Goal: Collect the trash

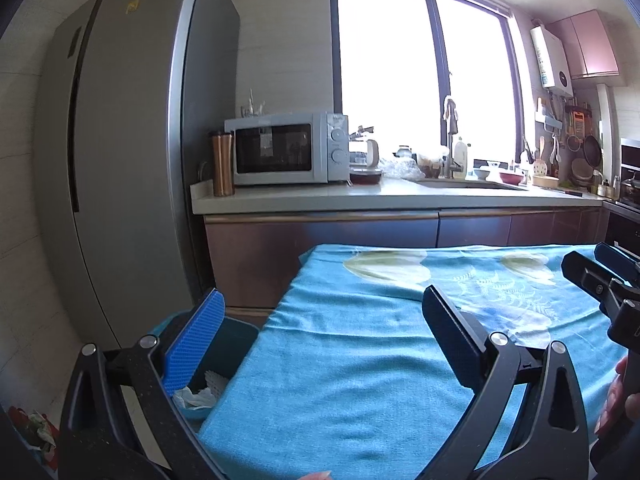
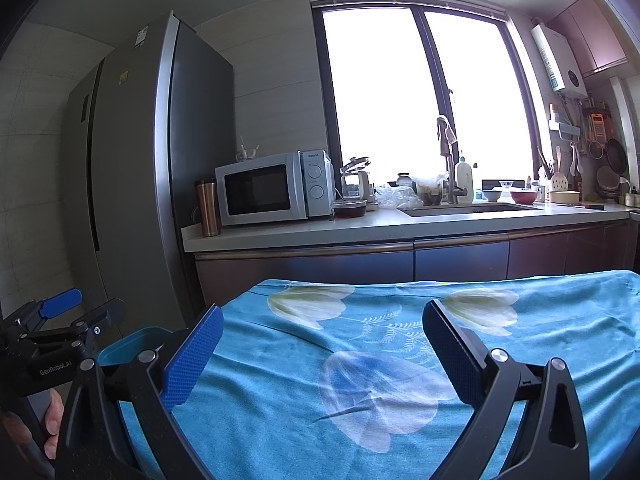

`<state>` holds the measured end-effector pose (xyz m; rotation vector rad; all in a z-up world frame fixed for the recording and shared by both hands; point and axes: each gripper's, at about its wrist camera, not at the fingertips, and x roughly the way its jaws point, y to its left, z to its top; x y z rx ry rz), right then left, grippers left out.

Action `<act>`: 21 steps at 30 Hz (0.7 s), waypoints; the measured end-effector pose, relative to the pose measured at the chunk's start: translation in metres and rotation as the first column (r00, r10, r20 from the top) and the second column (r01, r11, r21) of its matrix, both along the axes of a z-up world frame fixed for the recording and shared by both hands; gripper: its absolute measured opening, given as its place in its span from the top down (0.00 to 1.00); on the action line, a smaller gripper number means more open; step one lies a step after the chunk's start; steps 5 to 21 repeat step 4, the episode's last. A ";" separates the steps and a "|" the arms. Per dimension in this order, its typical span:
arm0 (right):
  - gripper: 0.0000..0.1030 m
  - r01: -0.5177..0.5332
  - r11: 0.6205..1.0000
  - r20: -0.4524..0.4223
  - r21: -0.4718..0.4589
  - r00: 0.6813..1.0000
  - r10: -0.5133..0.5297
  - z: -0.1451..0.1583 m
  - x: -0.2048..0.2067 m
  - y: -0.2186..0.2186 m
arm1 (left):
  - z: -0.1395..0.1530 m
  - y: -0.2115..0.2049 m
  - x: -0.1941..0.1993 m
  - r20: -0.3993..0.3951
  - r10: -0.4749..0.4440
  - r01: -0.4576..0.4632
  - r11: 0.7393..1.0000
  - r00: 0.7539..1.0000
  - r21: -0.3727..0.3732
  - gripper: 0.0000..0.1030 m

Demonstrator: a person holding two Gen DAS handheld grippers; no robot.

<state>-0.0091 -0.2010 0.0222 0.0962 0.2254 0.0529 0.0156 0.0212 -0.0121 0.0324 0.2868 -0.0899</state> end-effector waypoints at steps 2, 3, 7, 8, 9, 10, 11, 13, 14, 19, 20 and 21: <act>0.06 0.020 1.000 -0.029 -0.011 0.999 -0.020 -0.002 0.003 -0.009 | -0.007 -0.007 0.021 -0.088 -0.041 0.040 0.999 0.995 -0.011 0.05; 0.06 0.031 0.999 -0.052 -0.015 0.998 -0.031 -0.003 0.006 -0.015 | -0.012 -0.011 0.033 -0.134 -0.062 0.060 0.998 0.989 -0.017 0.05; 0.06 0.040 0.999 -0.086 -0.009 0.995 -0.041 -0.005 0.010 -0.023 | -0.018 -0.016 0.046 -0.177 -0.068 0.066 0.998 0.982 -0.016 0.05; 0.06 0.040 0.999 -0.086 -0.009 0.995 -0.041 -0.005 0.010 -0.023 | -0.018 -0.016 0.046 -0.177 -0.068 0.066 0.998 0.982 -0.016 0.05; 0.06 0.040 0.999 -0.086 -0.009 0.995 -0.041 -0.005 0.010 -0.023 | -0.018 -0.016 0.046 -0.177 -0.068 0.066 0.998 0.982 -0.016 0.05; 0.06 0.040 0.999 -0.086 -0.009 0.995 -0.041 -0.005 0.010 -0.023 | -0.018 -0.016 0.046 -0.177 -0.068 0.066 0.998 0.982 -0.016 0.05; 0.06 0.040 0.999 -0.086 -0.009 0.995 -0.041 -0.005 0.010 -0.023 | -0.018 -0.016 0.046 -0.177 -0.068 0.066 0.998 0.982 -0.016 0.05; 0.06 0.040 0.999 -0.086 -0.009 0.995 -0.041 -0.005 0.010 -0.023 | -0.018 -0.016 0.046 -0.177 -0.068 0.066 0.998 0.982 -0.016 0.05; 0.06 0.040 0.999 -0.086 -0.009 0.995 -0.041 -0.005 0.010 -0.023 | -0.018 -0.016 0.046 -0.177 -0.068 0.066 0.998 0.982 -0.016 0.05; 0.06 0.040 0.999 -0.086 -0.009 0.995 -0.041 -0.005 0.010 -0.023 | -0.018 -0.016 0.046 -0.177 -0.068 0.066 0.998 0.982 -0.016 0.05; 0.06 0.040 0.999 -0.086 -0.009 0.995 -0.041 -0.005 0.010 -0.023 | -0.018 -0.016 0.046 -0.177 -0.068 0.066 0.998 0.982 -0.016 0.05; 0.06 0.040 0.999 -0.086 -0.009 0.995 -0.041 -0.005 0.010 -0.023 | -0.018 -0.016 0.046 -0.177 -0.068 0.066 0.998 0.982 -0.016 0.05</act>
